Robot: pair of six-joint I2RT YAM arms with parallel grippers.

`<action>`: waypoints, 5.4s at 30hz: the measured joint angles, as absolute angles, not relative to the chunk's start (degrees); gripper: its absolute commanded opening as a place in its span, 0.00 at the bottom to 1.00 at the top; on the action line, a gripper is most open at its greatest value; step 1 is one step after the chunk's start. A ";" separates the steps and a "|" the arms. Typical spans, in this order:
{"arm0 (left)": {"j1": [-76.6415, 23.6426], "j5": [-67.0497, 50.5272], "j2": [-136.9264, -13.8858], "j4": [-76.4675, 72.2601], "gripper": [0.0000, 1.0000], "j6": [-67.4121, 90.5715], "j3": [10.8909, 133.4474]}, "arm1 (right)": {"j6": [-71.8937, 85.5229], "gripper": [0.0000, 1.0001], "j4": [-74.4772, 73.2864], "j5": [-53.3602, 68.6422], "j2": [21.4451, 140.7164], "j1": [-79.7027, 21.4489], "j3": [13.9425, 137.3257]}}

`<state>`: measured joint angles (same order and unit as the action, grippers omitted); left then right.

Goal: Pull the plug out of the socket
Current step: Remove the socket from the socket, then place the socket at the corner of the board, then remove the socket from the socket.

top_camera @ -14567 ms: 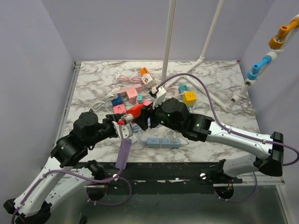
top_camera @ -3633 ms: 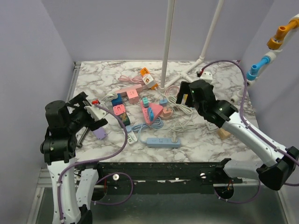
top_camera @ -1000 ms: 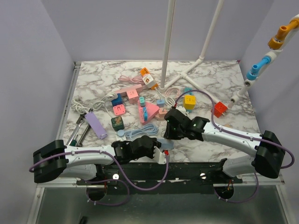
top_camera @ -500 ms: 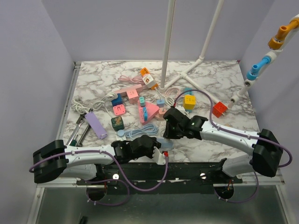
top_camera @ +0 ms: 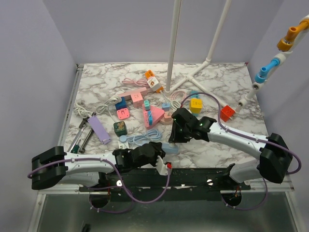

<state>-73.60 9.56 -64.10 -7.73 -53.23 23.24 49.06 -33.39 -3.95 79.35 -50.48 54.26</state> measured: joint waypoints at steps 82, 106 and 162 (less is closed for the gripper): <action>-69.36 -4.21 -69.04 19.66 0.01 -36.80 48.18 | 44.40 0.95 -30.06 -15.49 74.19 -38.94 45.91; -62.67 -2.13 -71.16 26.41 0.99 -32.88 59.57 | 41.56 1.00 -36.18 -10.94 58.78 -39.03 48.82; 5.74 -21.76 -54.81 49.41 0.99 -25.15 59.18 | -4.89 0.78 -5.13 -8.51 113.40 -65.60 75.96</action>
